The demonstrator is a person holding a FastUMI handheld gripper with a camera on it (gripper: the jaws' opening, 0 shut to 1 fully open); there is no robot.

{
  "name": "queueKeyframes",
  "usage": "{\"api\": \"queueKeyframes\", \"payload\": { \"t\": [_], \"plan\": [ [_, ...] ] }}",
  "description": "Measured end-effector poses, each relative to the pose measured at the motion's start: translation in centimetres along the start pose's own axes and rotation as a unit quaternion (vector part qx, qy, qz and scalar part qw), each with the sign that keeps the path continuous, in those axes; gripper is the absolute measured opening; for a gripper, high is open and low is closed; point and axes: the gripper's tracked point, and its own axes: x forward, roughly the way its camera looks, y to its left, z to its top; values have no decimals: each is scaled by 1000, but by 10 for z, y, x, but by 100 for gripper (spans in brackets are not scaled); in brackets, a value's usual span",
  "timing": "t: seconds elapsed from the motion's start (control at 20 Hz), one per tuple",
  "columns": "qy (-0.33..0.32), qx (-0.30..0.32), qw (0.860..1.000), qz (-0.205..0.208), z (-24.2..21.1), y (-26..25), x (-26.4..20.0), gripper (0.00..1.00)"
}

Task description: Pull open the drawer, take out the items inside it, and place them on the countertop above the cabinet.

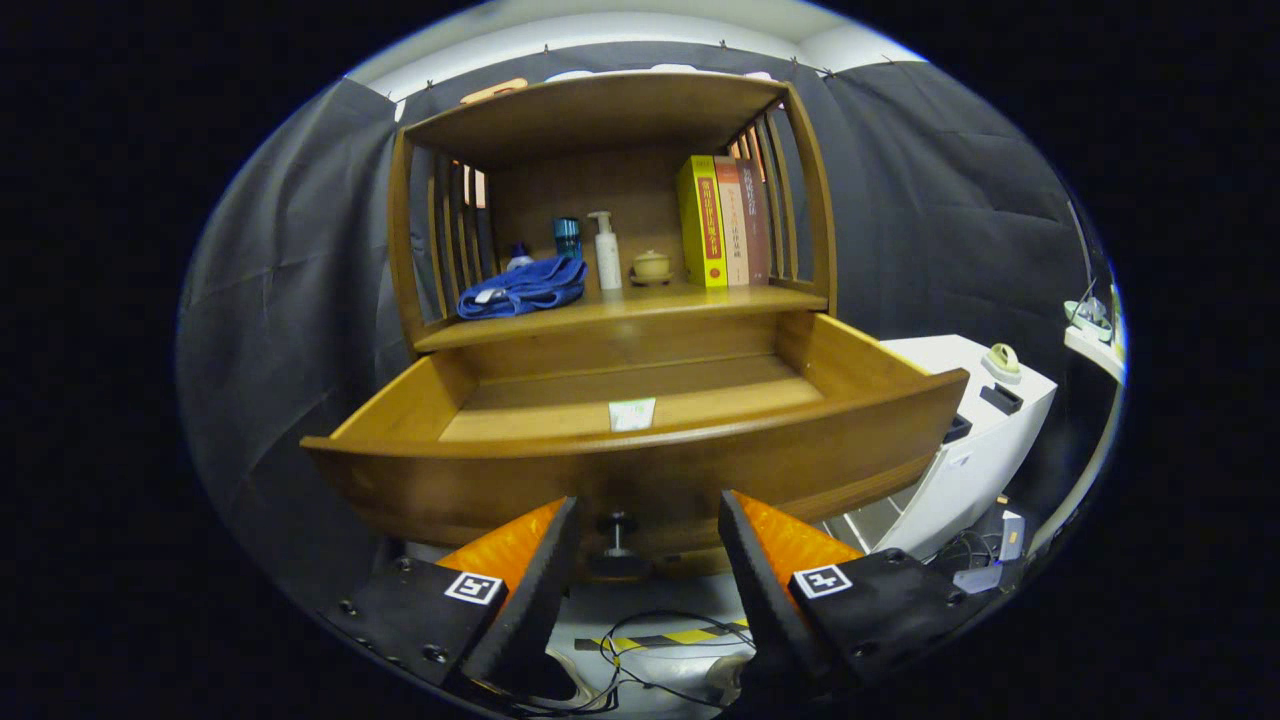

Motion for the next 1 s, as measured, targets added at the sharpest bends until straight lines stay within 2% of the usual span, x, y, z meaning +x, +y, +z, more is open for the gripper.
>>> {"api": "queueKeyframes", "payload": {
  "t": [0.15, 0.3, 0.45, 0.6, 0.85, 1.0],
  "plan": [
    [15, -4, 1000, 5, 31, 7, -1, 99],
    [18, -3, 999, 30, 70, 20, 8, 99],
    [31, -41, 997, 49, 101, 28, 29, 98],
    [78, -74, 992, 67, 116, 41, 62, 99],
    [192, -95, 974, 77, 93, 49, 129, 98],
    [254, -95, 961, 61, 70, 45, 159, 98]
  ]
}}
